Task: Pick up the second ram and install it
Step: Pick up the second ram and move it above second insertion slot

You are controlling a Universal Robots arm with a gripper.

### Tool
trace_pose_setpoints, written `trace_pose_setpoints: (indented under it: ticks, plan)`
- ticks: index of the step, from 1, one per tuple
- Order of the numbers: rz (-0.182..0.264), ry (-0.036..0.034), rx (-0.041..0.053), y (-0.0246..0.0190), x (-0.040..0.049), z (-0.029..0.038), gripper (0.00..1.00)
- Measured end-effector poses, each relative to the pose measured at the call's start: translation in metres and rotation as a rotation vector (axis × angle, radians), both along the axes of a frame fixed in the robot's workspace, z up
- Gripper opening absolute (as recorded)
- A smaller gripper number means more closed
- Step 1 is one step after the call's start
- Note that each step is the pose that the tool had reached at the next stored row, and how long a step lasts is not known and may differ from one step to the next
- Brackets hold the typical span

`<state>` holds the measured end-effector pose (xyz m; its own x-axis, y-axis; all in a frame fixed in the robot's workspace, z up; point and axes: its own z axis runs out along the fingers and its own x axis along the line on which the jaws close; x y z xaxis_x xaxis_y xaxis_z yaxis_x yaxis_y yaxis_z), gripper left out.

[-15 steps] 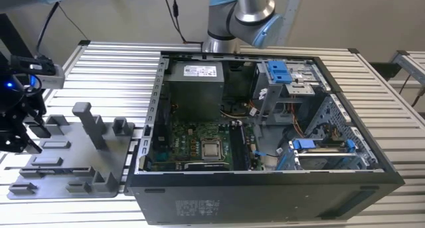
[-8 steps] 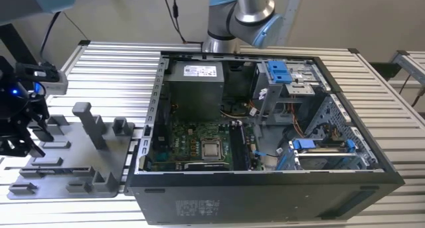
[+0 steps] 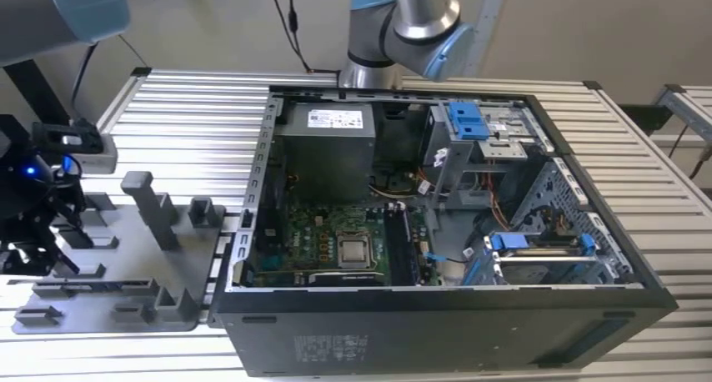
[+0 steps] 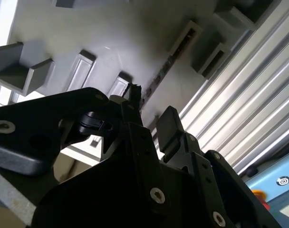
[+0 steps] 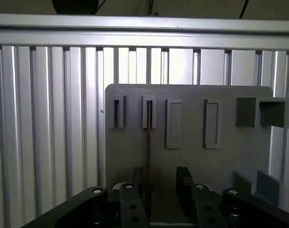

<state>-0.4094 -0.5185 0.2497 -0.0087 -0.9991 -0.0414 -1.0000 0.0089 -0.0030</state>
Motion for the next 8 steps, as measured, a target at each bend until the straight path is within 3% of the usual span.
trace_pose_setpoints:
  ticks: [8]
  plan:
    - [0.0,0.0002,-0.0001,-0.0025,0.0,-0.0145,0.42]
